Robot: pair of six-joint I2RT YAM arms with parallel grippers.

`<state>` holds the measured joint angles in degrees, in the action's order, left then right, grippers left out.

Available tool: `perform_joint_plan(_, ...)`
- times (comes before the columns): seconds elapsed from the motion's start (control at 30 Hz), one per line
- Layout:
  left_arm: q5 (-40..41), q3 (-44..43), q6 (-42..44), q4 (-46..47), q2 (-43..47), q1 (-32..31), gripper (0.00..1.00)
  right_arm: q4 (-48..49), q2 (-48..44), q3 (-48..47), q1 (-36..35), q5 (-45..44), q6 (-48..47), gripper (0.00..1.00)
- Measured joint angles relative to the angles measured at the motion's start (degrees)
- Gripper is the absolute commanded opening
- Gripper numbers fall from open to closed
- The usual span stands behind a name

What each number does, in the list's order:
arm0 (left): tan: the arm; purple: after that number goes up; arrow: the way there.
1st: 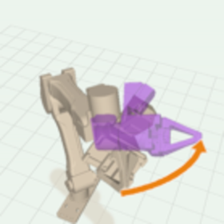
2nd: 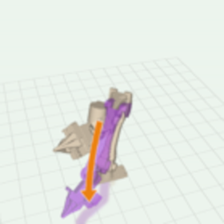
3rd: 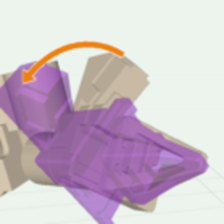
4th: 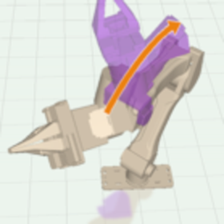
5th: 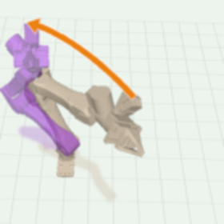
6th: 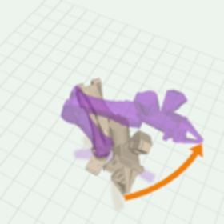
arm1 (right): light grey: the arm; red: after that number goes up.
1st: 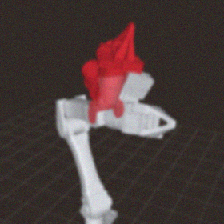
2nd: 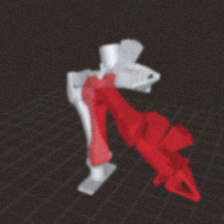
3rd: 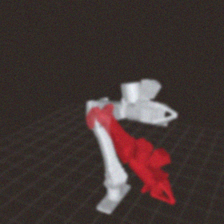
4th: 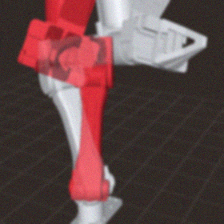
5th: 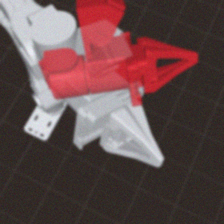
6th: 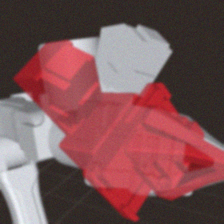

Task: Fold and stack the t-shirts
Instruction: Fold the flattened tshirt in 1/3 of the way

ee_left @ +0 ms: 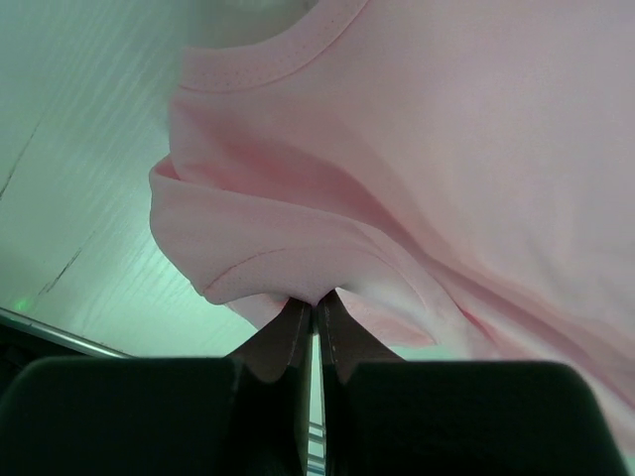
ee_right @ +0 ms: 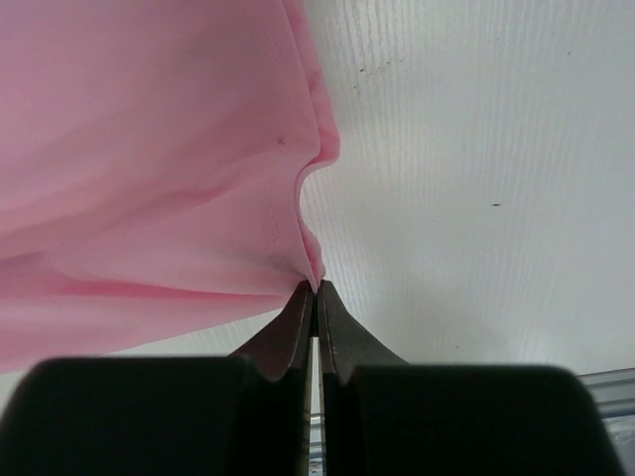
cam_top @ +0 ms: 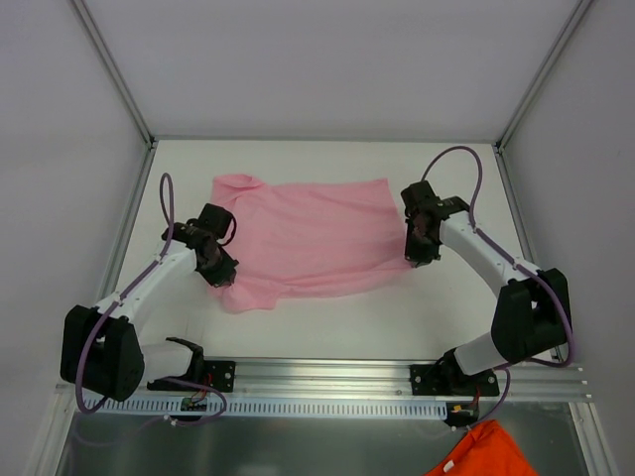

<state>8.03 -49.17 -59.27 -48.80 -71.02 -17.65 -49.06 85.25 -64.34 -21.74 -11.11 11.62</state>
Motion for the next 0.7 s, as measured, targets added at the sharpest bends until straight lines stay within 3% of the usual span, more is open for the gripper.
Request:
perform_joint_plan(0.43, 1.4, -2.1, 0.4, 1.7, -3.5, 0.4, 0.0, -0.8, 5.3, -4.3, 2.8, 0.3, -1.6, 0.01)
perform_joint_plan(0.7, 0.3, -2.1, 0.9, 1.9, -0.1, 1.0, 0.0, -1.2, 9.2, -10.6, 4.5, 1.4, -2.3, 0.01)
